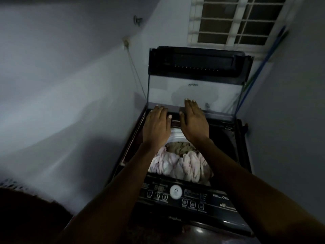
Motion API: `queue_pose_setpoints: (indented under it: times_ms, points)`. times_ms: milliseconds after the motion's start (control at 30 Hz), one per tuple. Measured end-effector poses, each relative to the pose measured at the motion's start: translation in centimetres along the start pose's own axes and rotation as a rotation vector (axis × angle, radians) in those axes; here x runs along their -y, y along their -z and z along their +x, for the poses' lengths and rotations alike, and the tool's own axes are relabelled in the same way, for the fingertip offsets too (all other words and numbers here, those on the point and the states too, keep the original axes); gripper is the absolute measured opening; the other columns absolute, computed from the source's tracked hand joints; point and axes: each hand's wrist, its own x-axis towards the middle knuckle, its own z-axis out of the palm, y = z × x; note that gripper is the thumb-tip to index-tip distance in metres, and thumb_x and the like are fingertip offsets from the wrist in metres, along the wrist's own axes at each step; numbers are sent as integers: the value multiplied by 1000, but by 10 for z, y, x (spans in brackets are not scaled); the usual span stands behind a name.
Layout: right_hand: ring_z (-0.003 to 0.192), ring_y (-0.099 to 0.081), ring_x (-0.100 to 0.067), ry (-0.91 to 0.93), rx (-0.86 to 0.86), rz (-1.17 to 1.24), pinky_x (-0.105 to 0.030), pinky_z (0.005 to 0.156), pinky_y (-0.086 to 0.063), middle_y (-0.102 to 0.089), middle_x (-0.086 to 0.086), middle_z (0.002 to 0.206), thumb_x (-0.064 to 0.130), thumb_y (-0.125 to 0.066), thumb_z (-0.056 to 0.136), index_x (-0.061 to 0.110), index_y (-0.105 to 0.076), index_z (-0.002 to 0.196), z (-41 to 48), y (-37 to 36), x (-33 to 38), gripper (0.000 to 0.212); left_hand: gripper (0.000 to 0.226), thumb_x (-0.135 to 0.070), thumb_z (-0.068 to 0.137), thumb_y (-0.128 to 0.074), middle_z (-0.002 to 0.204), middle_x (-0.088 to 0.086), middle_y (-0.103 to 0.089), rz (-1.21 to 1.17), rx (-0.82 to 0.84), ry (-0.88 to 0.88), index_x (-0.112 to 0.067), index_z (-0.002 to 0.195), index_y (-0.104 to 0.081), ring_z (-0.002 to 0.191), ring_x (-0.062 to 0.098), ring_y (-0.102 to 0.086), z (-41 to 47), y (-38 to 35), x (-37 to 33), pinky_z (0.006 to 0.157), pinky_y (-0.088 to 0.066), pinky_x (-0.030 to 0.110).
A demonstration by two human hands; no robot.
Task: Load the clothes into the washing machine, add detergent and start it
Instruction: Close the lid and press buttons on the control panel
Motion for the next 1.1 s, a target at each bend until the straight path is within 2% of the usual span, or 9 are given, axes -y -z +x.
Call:
queue_pose_setpoints:
  times_ms: [200,367,567,733,867,1100]
  points:
    - [143,-28,-28,-60,-38,-59,-42,118,-25,-36,-15,152,29,-39,101,5,-33,147,31,-2,-17,53,57,-37,102,-20,142,13,-54,-37,69,-87,-5,136,-53,138,29,-43,45,-24,-1,114,-33,42]
    - [144,-26,-27,-95,-68,-123,-41,118,-23,-35,-14,153,32,-37,102,6,-32,148,57,-7,-27,53,45,-29,104,-35,145,14,-51,-89,68,-143,-5,139,-51,141,29,-39,85,-38,5,116,-27,41]
    - [146,-21,-24,-130,-108,-184,-37,119,-18,-27,-11,157,34,-36,102,7,-25,150,92,-5,-41,56,50,-32,104,-38,154,11,-40,-59,81,-221,-7,148,-38,147,26,-27,133,-45,10,120,-18,38]
    - [148,-16,-24,-117,-145,-242,-34,119,-11,-24,-12,158,32,-37,102,5,-24,150,133,4,-55,57,52,-34,104,-38,155,10,-38,-53,38,-238,-8,149,-38,148,24,-26,180,-51,10,121,-15,36]
    - [148,-14,-24,-111,-172,-278,-34,119,-9,-24,-11,158,34,-32,103,7,-24,150,177,12,-68,55,52,-35,104,-39,153,11,-42,-32,-3,-266,-6,147,-41,147,25,-29,224,-57,12,120,-18,38]
    - [149,-10,-20,-100,-160,-300,-33,119,-5,-20,-9,159,39,-26,103,11,-20,152,245,17,-84,56,55,-38,105,-33,157,12,-35,5,-9,-276,-6,150,-34,149,26,-24,297,-64,16,121,-15,39]
